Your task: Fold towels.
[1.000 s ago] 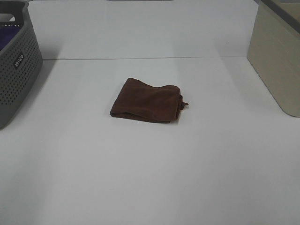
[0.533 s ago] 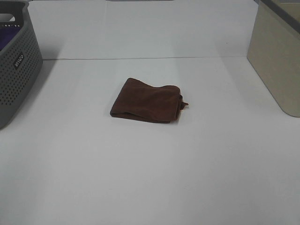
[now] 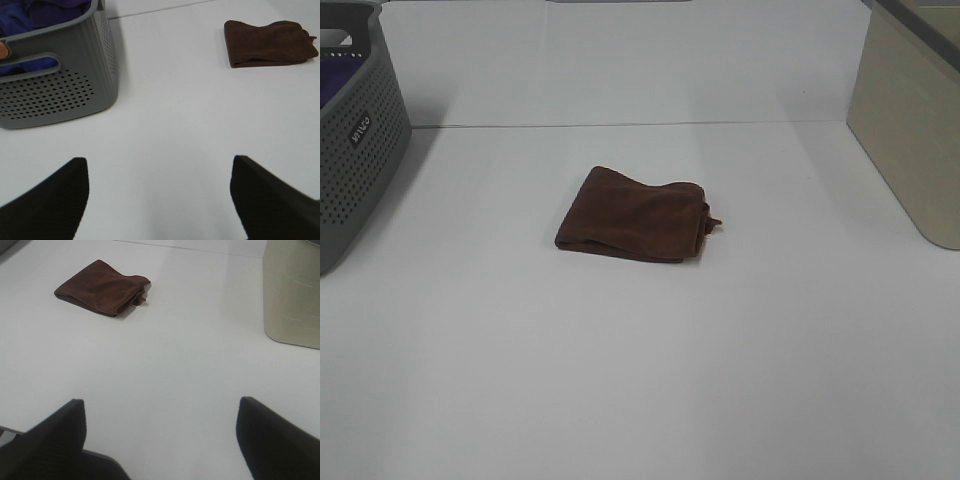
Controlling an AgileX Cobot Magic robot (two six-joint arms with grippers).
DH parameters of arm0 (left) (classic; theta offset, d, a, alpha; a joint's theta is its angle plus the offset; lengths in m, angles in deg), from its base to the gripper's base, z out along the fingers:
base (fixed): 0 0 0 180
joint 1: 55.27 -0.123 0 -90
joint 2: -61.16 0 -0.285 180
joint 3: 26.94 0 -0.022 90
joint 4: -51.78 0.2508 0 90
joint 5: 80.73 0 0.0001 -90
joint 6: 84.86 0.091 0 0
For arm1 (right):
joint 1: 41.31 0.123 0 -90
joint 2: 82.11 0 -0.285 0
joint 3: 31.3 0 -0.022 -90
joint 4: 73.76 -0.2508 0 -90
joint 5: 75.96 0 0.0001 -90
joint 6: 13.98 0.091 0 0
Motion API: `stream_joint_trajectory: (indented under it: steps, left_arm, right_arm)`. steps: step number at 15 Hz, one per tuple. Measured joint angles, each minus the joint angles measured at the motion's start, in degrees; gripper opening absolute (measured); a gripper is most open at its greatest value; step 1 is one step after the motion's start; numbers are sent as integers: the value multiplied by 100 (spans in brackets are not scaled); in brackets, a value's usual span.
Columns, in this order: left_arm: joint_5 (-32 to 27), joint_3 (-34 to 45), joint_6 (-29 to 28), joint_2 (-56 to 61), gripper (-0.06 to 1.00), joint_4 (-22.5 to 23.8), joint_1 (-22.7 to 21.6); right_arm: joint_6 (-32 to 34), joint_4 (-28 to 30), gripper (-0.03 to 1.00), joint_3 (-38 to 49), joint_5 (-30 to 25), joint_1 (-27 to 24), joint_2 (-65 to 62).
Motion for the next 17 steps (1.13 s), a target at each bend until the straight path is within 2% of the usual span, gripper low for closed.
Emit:
stream_joint_trajectory:
  steps: [17]
  left_arm:
    - [0, 0, 0, 34, 75, -6, 0]
  right_arm:
    - [0, -69, 78, 6, 0, 0, 0]
